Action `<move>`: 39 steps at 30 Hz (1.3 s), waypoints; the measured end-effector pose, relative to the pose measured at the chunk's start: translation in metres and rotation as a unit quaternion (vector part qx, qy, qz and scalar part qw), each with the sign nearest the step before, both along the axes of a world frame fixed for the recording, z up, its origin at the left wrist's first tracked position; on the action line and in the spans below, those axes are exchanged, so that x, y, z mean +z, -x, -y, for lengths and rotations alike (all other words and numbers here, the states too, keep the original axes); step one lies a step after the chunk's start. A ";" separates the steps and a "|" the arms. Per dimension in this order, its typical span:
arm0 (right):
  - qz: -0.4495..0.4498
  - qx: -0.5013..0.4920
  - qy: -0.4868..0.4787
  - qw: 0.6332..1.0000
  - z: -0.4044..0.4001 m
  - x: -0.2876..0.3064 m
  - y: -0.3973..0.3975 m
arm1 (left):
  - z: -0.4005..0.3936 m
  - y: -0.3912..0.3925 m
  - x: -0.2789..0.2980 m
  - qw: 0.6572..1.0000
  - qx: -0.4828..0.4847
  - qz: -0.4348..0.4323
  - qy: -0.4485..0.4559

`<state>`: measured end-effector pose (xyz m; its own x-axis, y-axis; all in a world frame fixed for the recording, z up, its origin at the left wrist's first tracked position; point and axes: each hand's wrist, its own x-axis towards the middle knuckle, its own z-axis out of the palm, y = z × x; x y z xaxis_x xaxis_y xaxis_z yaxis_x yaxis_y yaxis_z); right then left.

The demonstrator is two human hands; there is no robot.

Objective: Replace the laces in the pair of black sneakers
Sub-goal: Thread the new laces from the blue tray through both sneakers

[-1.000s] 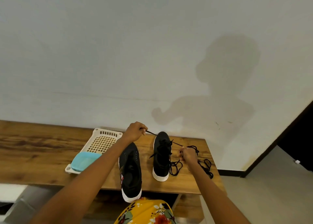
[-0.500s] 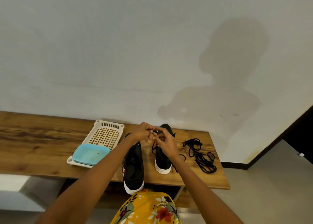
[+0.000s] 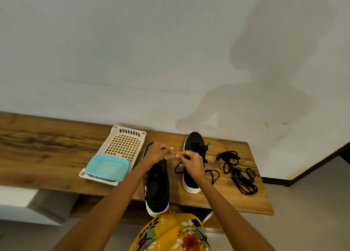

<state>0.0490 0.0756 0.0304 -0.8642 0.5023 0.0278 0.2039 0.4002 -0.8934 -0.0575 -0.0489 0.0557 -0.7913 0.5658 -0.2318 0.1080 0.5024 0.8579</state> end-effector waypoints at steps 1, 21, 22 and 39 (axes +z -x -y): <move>0.010 -0.012 0.022 1.000 -0.002 -0.003 0.001 | 0.001 0.005 -0.009 0.998 0.030 -0.044 0.028; 0.102 -0.022 0.093 0.990 0.022 -0.062 0.052 | 0.019 0.007 -0.104 0.997 0.036 -0.005 0.061; 0.103 -0.029 0.099 0.989 0.022 -0.063 0.053 | 0.020 0.007 -0.106 0.997 0.031 -0.015 0.065; 0.142 0.069 0.068 0.985 -0.009 -0.051 0.060 | 0.009 0.028 -0.118 0.991 -0.032 -0.118 0.057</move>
<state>-0.0112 0.0851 -0.0204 -0.8877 0.3626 -0.2838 0.4050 0.3215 -0.8559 -0.0858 -0.0575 -0.0619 -0.7947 0.5969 -0.1103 0.3327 0.5803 0.7434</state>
